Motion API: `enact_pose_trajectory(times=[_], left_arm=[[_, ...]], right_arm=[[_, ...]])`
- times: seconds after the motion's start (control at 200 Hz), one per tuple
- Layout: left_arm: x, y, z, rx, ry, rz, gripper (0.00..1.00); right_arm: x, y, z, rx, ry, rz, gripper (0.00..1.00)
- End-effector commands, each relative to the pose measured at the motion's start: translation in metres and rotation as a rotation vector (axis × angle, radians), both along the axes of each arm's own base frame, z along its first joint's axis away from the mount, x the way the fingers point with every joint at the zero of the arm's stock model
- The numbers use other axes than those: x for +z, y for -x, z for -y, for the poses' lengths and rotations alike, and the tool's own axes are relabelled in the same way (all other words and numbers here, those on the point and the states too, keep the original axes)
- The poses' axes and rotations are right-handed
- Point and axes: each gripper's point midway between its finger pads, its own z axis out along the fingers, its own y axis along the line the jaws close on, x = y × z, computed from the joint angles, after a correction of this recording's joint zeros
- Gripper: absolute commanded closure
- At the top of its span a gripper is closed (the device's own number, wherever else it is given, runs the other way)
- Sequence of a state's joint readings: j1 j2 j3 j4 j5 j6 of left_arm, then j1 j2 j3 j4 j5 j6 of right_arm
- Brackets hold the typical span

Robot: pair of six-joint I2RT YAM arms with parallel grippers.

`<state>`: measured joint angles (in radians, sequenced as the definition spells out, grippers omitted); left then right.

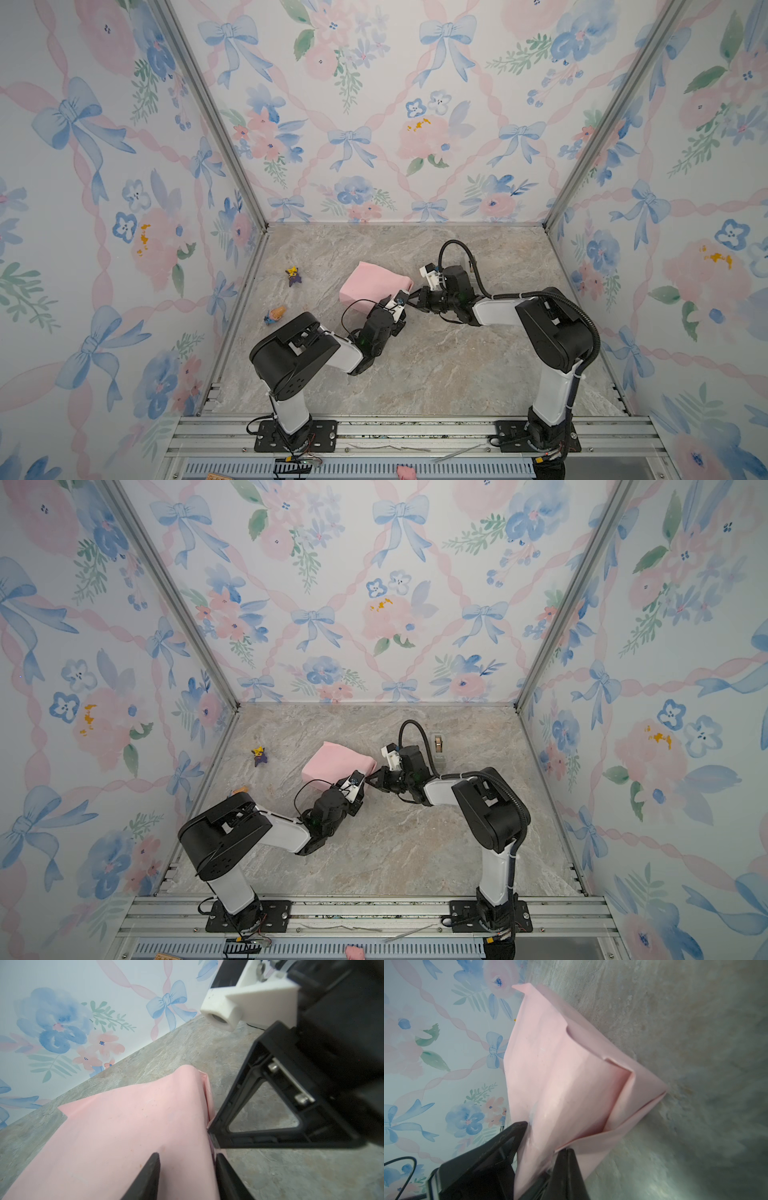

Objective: Wrap the gift box in paper

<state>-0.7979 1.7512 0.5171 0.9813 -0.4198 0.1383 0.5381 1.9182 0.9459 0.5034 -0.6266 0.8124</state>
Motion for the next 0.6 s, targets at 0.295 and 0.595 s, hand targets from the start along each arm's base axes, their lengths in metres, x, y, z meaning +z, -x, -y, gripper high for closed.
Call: enact_pose_trajectory(times=[0.295, 0.595], left_arm=[[-0.042, 0.032, -0.016, -0.065, -0.117, -0.184, 0.41], [0.022, 0.032, -0.01, -0.097, 0.006, -0.085, 0.34]], right_arm=[[0.009, 0.01, 0.018, -0.02, 0.015, 0.038, 1.0], [0.014, 0.025, 0.04, -0.037, 0.084, 0.044, 0.87]])
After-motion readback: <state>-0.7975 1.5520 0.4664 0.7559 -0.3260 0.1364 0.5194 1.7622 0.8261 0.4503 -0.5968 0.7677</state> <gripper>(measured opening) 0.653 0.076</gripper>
